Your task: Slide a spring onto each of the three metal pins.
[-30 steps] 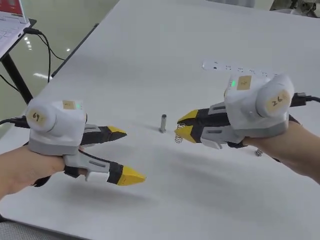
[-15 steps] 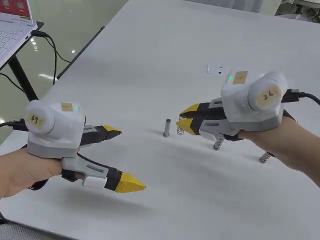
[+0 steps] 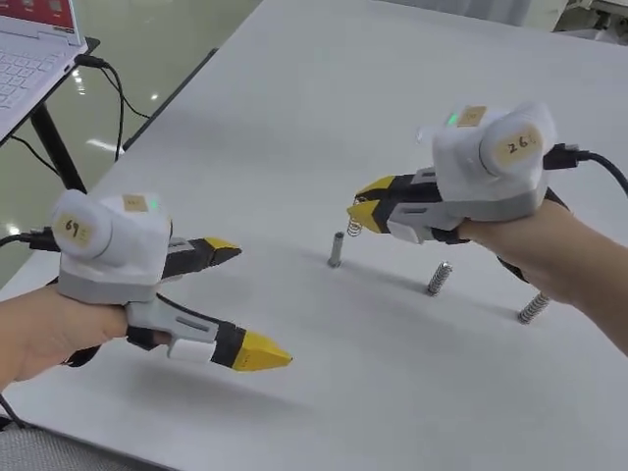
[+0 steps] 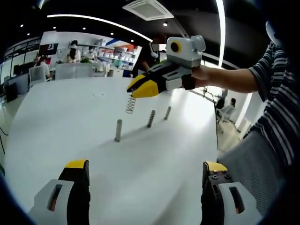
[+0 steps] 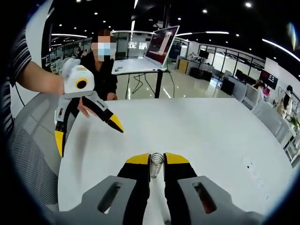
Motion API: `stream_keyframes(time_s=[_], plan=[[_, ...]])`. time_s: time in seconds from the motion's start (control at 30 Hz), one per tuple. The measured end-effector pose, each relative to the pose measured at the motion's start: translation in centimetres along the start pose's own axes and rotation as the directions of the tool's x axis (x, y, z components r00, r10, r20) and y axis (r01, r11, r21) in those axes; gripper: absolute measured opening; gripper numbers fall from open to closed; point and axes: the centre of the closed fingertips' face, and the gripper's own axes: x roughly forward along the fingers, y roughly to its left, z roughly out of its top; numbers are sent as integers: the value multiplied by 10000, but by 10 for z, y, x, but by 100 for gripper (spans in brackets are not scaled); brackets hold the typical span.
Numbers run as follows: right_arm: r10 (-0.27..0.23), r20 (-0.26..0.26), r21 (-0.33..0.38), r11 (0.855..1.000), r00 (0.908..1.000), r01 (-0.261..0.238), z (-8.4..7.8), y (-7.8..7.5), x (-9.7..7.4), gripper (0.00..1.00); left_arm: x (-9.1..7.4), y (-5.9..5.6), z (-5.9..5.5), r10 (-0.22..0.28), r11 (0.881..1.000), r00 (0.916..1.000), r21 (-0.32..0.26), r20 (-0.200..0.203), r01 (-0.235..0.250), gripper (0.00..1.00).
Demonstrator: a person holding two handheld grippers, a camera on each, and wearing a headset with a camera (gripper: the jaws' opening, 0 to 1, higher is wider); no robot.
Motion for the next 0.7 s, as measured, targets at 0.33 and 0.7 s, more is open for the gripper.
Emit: stream_keyframes(time_s=[0.33, 0.7], plan=[[-16, -32, 275, 9996, 10000, 17, -1, -2, 9, 7, -2, 4, 0, 196, 9998, 9998, 28, 4, -196, 98], [14, -146, 336, 9994, 9999, -9, -4, -4, 17, 7, -1, 5, -1, 215, 9998, 9998, -9, -15, -215, 98]])
